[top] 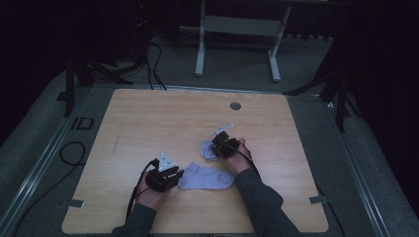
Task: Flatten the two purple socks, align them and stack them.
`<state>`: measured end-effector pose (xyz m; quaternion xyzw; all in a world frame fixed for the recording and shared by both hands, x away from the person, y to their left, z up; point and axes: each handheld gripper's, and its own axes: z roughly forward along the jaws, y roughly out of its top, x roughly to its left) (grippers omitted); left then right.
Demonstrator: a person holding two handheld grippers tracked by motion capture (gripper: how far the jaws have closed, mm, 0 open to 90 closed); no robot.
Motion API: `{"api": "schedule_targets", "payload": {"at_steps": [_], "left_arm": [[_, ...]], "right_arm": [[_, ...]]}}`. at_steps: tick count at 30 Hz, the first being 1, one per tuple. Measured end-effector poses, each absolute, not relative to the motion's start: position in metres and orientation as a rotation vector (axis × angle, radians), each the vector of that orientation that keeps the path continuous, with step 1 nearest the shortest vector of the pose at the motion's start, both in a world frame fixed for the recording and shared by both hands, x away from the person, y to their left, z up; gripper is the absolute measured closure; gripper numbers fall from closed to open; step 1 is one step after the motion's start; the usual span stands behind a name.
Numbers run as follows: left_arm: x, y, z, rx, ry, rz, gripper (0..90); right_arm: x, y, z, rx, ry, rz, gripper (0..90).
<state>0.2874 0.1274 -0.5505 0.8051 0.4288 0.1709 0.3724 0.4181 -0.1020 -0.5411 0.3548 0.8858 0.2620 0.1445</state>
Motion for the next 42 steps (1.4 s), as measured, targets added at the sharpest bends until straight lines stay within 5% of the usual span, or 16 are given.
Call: {"api": "schedule_targets", "payload": {"at_steps": [42], "left_arm": [[0.289, 0.130, -0.550, 2.054, 1.121, 0.448, 70.2]], "right_arm": [[0.399, -0.115, -0.492, 0.886, 2.567, 0.887, 86.2]]}}
